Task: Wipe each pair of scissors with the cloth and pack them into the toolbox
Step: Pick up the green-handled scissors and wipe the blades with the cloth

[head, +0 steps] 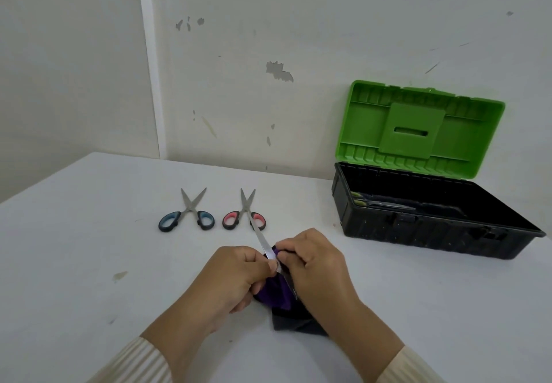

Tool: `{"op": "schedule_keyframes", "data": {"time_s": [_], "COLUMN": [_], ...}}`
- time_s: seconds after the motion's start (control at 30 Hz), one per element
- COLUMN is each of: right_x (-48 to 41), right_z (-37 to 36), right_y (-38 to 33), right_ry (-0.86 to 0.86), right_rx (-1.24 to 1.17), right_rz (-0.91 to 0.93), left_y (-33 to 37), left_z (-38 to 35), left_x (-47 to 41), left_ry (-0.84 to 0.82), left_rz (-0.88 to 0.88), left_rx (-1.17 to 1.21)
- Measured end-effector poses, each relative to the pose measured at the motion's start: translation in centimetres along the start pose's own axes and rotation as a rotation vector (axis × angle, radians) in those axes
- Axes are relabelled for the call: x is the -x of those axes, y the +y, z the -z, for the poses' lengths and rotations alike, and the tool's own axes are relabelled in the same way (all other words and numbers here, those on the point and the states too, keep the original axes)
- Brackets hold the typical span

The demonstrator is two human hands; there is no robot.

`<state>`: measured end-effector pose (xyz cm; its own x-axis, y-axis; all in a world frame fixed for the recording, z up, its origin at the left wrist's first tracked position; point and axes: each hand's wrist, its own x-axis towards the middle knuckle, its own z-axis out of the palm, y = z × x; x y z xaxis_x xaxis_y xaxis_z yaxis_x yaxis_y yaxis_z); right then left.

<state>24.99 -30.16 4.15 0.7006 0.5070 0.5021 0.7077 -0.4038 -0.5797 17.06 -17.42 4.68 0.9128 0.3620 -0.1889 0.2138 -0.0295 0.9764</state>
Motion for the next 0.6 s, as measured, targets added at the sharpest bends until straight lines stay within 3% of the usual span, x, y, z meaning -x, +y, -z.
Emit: {"op": "schedule_keyframes", "data": {"time_s": [0.1, 0.17, 0.27, 0.5, 0.6], "right_x": [-0.6, -0.2, 0.3, -1.4, -0.6], "right_z": [0.4, 0.2, -0.4, 4.1, 3.5], "right_y": [0.5, 0.4, 0.1, 4.3, 2.4], "right_ry": [0.095, 0.117, 0.032, 0.37, 0.371], "right_rx": [0.085, 0.198, 0.112, -0.109, -0.223], "right_rz": [-0.006, 0.087, 0.065, -0.316, -0.2], "left_y": [0.0, 0.0, -0.1, 0.1, 0.2], "left_z": [0.0, 0.0, 0.0, 0.9, 1.1], "left_x": [0.1, 0.1, 0.1, 0.1, -0.1], "left_ry": [-0.011, -0.015, -0.021, -0.069, -0.047], "left_rz": [-0.006, -0.001, -0.001, 0.047, 0.06], "left_rx": [0.003, 0.002, 0.002, 0.011, 0.017]}}
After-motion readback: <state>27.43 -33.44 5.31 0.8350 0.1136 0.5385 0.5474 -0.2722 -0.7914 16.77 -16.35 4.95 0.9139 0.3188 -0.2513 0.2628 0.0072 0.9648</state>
